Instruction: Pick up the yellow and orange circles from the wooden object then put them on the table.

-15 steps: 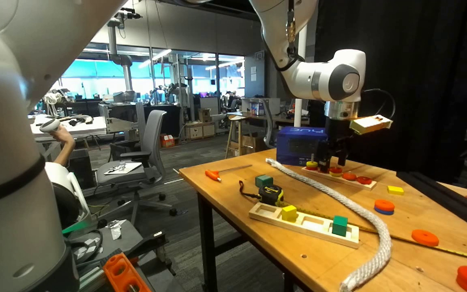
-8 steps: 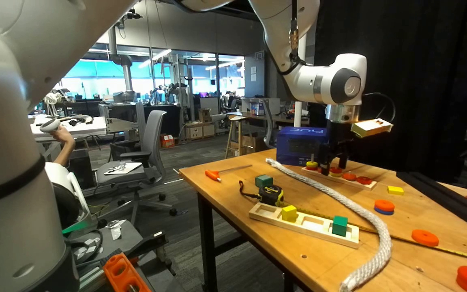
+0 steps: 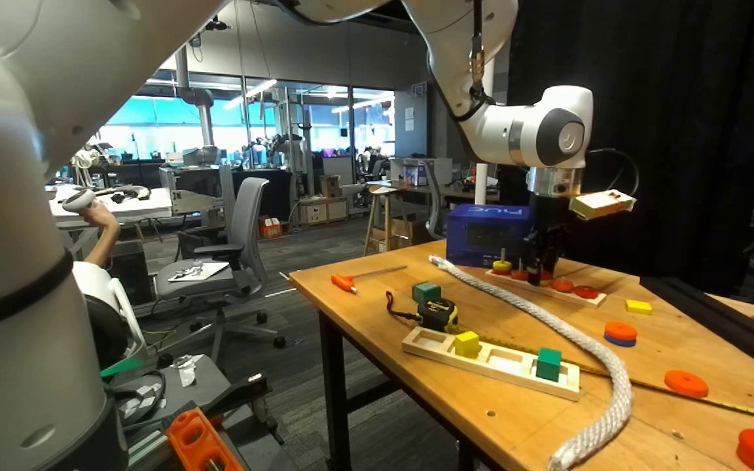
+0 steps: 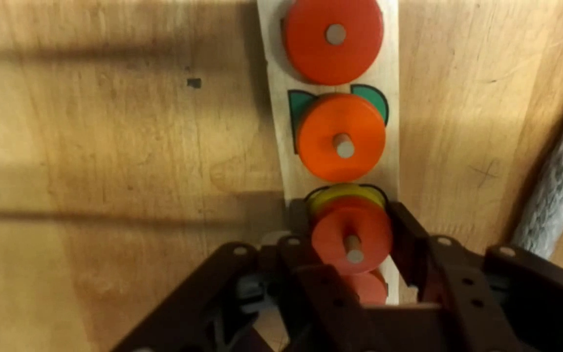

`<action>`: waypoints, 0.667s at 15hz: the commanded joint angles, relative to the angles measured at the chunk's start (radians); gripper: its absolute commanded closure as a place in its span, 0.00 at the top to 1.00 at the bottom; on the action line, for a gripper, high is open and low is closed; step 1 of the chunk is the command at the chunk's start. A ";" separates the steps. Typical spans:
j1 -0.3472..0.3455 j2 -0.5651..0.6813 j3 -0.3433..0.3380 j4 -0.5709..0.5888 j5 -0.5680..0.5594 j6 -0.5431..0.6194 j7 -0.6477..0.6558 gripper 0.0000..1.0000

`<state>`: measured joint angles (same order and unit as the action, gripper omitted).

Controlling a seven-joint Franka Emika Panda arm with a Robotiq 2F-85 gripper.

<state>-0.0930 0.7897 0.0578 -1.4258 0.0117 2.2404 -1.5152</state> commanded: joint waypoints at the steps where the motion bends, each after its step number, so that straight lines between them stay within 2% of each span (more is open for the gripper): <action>1: -0.001 0.018 0.009 0.051 -0.032 -0.031 0.012 0.24; 10: 0.024 -0.027 0.001 0.044 -0.077 -0.041 0.028 0.26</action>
<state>-0.0823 0.7864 0.0578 -1.4032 -0.0303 2.2299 -1.5147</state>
